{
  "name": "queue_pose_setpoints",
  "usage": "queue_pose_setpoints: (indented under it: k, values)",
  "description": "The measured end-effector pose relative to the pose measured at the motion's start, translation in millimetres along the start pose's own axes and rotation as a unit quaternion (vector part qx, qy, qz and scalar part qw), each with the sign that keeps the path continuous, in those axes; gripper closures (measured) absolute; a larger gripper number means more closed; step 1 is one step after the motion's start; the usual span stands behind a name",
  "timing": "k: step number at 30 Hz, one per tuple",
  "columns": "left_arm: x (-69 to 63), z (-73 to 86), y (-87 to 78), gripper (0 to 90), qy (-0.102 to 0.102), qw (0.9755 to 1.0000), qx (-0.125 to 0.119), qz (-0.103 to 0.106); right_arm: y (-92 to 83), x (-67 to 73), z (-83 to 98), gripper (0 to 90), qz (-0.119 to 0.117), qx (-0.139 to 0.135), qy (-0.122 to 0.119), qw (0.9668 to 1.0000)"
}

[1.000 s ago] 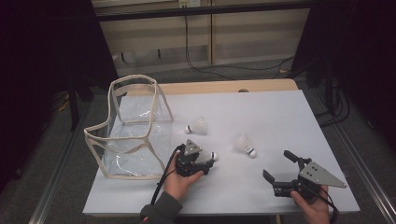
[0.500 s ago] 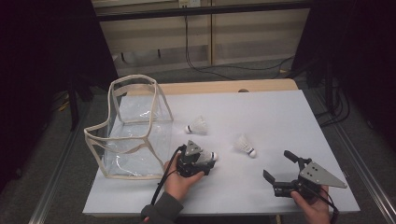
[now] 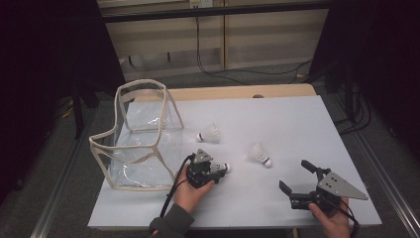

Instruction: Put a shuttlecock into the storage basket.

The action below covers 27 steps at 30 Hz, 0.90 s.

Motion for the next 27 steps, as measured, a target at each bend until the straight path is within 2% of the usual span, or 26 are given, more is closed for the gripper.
queue_pose_setpoints:
  k: [12,17,22,27]
  values:
    - [-1.0,0.0,-1.2,76.3,-0.013,0.9998,-0.001,0.013,-0.3,-0.2,-0.2,1.2,0.0,0.0,0.0,1.0]
    - [-1.2,-0.7,-1.8,81.0,-0.009,0.9998,-0.003,0.017,-0.3,-0.4,-0.2,1.2,0.0,-0.001,0.0,1.0]
    - [-3.2,-2.5,-3.5,84.0,-0.019,0.9994,-0.008,0.029,-0.3,-0.5,-0.3,1.2,0.0,-0.001,0.0,1.0]
    - [-3.0,-2.6,-6.0,85.7,-0.023,0.9992,-0.001,0.031,0.2,-0.4,0.7,1.2,-0.002,0.0,0.002,1.0]
Point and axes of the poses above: each handheld gripper's, and its own axes: y roughly forward along the jaws, z roughly out of its underside, x roughly to its left, the point moved 8 cm from there along y, roughly forward along the jaws, and after that the axes turned 9 degrees about -z, right-handed, at the moved point
